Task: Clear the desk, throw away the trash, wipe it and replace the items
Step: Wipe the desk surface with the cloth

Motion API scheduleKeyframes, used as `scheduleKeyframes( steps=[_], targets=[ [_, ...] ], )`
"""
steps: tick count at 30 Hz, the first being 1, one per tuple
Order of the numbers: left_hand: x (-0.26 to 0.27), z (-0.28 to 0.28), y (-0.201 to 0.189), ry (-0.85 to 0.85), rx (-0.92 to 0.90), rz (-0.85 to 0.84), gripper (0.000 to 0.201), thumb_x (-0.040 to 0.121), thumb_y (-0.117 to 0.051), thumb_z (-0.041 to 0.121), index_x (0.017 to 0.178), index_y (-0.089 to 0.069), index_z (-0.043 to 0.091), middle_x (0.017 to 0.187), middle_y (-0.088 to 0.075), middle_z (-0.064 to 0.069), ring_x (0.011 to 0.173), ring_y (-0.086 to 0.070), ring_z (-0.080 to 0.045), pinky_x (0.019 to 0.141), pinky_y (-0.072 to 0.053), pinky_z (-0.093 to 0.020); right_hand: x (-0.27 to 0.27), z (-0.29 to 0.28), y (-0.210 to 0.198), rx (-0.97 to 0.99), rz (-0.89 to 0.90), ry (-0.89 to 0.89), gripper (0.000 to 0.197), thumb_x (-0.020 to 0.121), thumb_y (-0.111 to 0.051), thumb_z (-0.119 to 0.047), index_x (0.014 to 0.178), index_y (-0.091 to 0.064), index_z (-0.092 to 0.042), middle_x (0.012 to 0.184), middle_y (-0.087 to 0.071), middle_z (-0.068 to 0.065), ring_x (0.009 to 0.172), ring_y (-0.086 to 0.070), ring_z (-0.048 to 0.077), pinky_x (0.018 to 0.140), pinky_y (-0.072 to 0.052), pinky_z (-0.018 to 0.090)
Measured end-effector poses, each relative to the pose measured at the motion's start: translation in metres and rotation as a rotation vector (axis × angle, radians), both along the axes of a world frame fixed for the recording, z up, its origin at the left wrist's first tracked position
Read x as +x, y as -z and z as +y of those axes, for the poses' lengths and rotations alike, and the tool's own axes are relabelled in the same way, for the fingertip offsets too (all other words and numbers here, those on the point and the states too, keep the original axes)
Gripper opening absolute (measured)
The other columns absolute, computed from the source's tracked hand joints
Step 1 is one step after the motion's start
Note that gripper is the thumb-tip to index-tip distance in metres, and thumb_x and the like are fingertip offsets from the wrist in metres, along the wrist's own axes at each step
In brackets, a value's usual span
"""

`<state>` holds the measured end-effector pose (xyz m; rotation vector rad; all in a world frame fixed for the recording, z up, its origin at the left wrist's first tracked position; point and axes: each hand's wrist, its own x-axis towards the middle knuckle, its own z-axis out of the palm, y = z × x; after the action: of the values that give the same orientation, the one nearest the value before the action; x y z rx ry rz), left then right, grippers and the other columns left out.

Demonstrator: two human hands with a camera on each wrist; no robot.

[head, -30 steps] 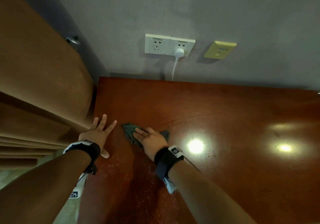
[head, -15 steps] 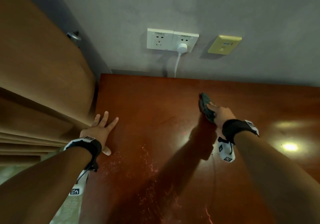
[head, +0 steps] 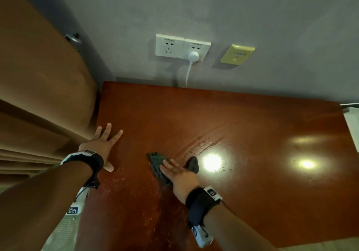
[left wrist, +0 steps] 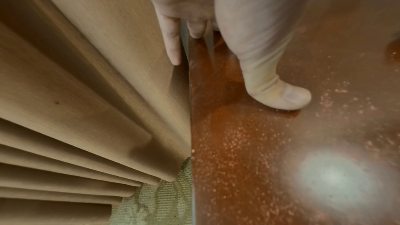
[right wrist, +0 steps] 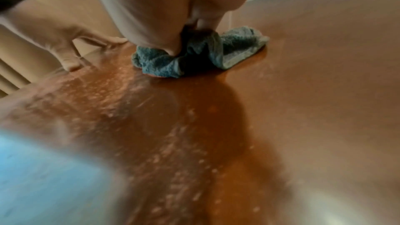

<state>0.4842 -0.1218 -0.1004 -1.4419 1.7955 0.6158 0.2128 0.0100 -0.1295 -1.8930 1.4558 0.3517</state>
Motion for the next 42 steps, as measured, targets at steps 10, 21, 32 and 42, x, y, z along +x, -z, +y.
scheduleKeyframes(
  steps=[10, 21, 32, 42],
  targets=[
    [-0.001, -0.001, 0.003, 0.001, -0.004, -0.026, 0.137, 0.068, -0.085, 0.046, 0.143, 0.03, 0.048, 0.15, 0.044, 0.002, 0.147, 0.023, -0.026, 0.106, -0.044, -0.049, -0.063, -0.031, -0.008, -0.069, 0.083, 0.108, 0.091, 0.085, -0.038, 0.016, 0.156, -0.013, -0.034, 0.162, -0.002, -0.018, 0.149, -0.007, 0.008, 0.111, -0.039, 0.036],
    [-0.001, -0.002, 0.008, 0.02, -0.005, -0.045, 0.137, 0.067, -0.085, 0.048, 0.142, 0.03, 0.049, 0.152, 0.041, 0.003, 0.147, 0.021, -0.024, 0.113, -0.033, -0.051, -0.177, -0.085, -0.003, -0.088, 0.306, 0.564, 0.082, 0.091, -0.043, 0.013, 0.156, -0.019, -0.031, 0.164, -0.008, -0.008, 0.147, -0.025, 0.028, 0.114, -0.031, 0.041],
    [0.002, 0.0, 0.012, 0.035, -0.024, -0.036, 0.137, 0.065, -0.085, 0.05, 0.145, 0.026, 0.049, 0.154, 0.038, 0.004, 0.148, 0.019, -0.024, 0.11, -0.038, -0.052, -0.034, -0.038, 0.002, -0.134, 0.245, 0.204, 0.075, 0.094, -0.038, 0.001, 0.158, -0.004, -0.021, 0.165, 0.0, -0.001, 0.151, -0.004, 0.02, 0.122, -0.012, 0.035],
    [0.008, -0.004, 0.017, 0.054, -0.007, 0.024, 0.137, 0.067, -0.087, 0.043, 0.149, 0.023, 0.042, 0.157, 0.034, -0.002, 0.149, 0.015, -0.03, 0.117, -0.027, -0.05, 0.143, 0.027, -0.001, 0.019, 0.034, 0.018, 0.067, 0.101, -0.033, -0.003, 0.158, -0.005, -0.022, 0.165, 0.003, -0.004, 0.151, 0.003, 0.019, 0.122, -0.008, 0.035]
  ],
)
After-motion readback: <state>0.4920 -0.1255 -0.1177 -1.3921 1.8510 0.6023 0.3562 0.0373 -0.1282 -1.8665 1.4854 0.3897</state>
